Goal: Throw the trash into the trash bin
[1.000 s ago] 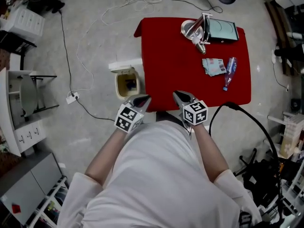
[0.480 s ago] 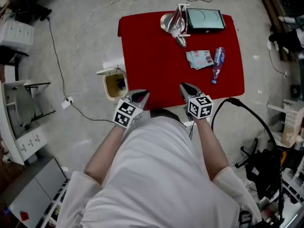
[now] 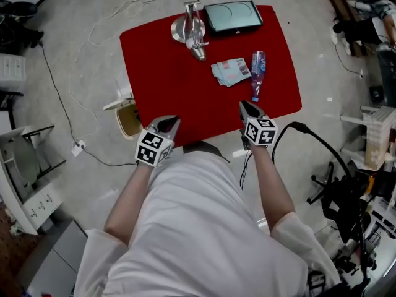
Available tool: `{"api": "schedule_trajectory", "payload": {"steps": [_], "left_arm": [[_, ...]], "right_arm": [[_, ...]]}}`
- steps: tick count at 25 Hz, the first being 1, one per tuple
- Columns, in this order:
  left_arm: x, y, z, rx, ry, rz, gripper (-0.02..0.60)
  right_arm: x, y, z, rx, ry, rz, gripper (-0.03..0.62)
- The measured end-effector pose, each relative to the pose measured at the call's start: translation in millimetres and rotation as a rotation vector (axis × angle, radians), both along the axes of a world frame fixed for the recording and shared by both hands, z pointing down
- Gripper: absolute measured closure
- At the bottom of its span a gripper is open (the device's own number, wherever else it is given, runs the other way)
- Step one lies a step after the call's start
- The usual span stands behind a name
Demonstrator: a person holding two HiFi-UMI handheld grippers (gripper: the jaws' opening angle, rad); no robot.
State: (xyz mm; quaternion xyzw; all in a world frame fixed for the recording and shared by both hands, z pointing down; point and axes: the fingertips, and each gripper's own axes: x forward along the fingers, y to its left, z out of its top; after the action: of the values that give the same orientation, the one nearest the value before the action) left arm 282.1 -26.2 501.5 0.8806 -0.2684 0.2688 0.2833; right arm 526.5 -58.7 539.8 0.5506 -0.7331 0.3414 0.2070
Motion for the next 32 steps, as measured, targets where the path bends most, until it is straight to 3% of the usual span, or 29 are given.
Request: {"api": "schedule_trajectory", "payload": {"steps": [6, 14, 25, 32], "left_arm": [[21.2, -12.2, 6.1, -0.011, -0.011, 0.027, 0.577], [27.5, -22.7, 16.6, -0.033, -0.040, 0.039, 0.577], [6.9, -32.2, 24.2, -0.066, -0.068, -0.022, 0.577], [3.5, -31.5, 23.3, -0.056, -0.057, -0.029, 0.577]], "right_arm": [[61.6, -9.8, 19.5, -0.040, 0.061, 0.107, 0.526], [103.8, -30.4, 60.6, -0.120, 0.132, 0.184, 0.471], [104.7, -43.1, 107.3, -0.245, 0.161, 0.183, 0.447], [108.0, -39.3, 96.5, -0.213, 0.165, 0.197, 0.453]]}}
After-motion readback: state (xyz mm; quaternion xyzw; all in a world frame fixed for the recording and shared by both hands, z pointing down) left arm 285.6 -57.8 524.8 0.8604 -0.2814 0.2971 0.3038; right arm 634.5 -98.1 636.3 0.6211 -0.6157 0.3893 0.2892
